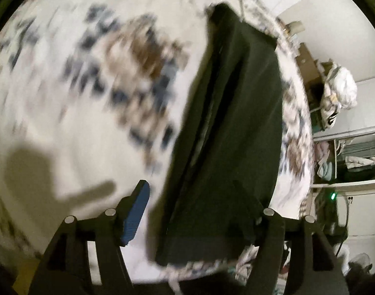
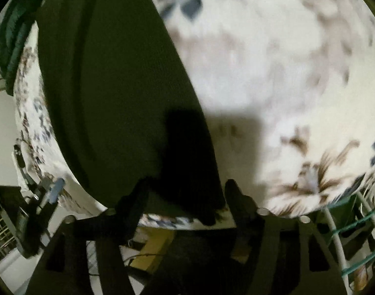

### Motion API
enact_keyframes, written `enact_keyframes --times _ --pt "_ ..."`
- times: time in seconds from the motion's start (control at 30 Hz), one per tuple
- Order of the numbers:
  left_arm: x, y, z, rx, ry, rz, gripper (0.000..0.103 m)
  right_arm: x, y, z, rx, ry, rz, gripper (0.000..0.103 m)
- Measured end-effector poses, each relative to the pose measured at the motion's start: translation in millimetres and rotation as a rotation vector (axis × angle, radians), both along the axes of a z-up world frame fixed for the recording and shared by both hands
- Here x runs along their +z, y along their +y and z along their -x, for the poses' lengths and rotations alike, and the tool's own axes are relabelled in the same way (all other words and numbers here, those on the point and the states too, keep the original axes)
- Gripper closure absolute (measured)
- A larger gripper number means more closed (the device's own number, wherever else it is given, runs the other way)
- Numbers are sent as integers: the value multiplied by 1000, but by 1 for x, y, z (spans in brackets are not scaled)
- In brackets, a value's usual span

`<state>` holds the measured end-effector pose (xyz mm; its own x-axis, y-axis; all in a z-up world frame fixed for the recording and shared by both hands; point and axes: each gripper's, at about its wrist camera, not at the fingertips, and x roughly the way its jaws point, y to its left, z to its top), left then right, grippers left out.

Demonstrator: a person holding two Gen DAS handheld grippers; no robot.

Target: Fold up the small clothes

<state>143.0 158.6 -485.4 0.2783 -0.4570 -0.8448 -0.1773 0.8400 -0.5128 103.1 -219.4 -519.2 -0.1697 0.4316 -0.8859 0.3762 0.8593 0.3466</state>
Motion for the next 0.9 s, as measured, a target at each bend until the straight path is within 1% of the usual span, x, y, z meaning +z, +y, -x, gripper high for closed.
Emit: enact_keyframes --times 0.1,0.17,0.3,0.33,0.37,0.4,0.43,0.5,0.57,0.6,0.67,0.8,0.83,0.9 --pt "1 -6 -34 -6 -55 -25 38 -7 -6 -11 -39 4 0 35" --pt "-1 -11 -59 -32 -84 -64 38 -11 -9 -17 -52 -3 -15 35" --pt "-14 -32 -94 -88 -99 -134 40 -21 -3 -18 -65 0 -12 35" --pt "-18 -32 -99 -104 -100 -141 41 -22 0 -18 -70 4 -12 35" --pt "-22 -39 -105 -130 -96 -148 47 -22 1 -14 -73 6 -10 35" --pt "-24 -38 -106 -148 -93 -152 60 -24 3 -12 -73 6 -6 35" --pt "-26 -43 -108 -173 -86 -163 63 -28 -7 -4 -69 5 -4 35" --pt "-30 -51 -107 -208 -85 -186 63 -31 -4 -2 -75 7 0 35" --pt "-33 -57 -105 -229 -83 -189 63 -34 -1 2 -89 10 2 35" --pt "-33 -61 -107 -233 -86 -197 70 -36 1 3 -96 12 2 35" --pt "-31 -64 -106 -245 -91 -235 97 -44 10 5 -110 18 8 35" --pt "-24 -52 -104 -206 -109 -217 98 -46 19 3 -110 19 19 36" --pt "-23 -49 -104 -197 -110 -213 98 -45 13 3 -103 16 24 36" --pt "-24 -40 -105 -180 -104 -207 98 -45 17 4 -90 12 38 36"
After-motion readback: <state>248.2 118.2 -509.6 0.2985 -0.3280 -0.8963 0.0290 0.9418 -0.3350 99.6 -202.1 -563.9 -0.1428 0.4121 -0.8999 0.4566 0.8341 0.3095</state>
